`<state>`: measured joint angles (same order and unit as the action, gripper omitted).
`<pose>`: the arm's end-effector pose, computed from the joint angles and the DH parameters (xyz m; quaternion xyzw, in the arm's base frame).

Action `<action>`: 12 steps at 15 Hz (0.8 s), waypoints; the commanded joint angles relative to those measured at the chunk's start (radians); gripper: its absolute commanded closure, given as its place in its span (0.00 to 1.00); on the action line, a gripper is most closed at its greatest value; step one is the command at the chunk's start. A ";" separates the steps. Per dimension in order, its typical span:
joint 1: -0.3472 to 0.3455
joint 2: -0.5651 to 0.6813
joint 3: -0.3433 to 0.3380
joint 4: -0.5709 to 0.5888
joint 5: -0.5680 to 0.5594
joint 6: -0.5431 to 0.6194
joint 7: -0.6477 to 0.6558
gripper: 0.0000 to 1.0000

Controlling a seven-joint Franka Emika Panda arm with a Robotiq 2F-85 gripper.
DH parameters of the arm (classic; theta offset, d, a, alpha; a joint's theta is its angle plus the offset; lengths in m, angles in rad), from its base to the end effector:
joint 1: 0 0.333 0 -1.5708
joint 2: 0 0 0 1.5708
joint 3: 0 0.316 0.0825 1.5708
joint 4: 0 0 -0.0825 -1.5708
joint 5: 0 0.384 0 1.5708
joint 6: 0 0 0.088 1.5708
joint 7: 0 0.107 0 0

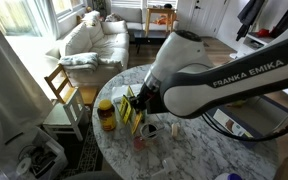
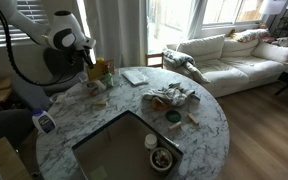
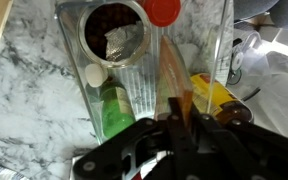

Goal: Remove the yellow book from the crisper drawer and put it on top of the yellow and brown bottle

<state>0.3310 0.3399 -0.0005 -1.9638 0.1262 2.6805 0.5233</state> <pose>0.6111 0.2055 0.3405 -0.9710 0.1443 -0.1544 0.1120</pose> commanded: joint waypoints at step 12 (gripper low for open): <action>-0.044 -0.167 0.021 0.032 -0.212 -0.209 0.109 0.98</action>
<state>0.3113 0.2015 0.0019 -1.9353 -0.0410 2.5111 0.6013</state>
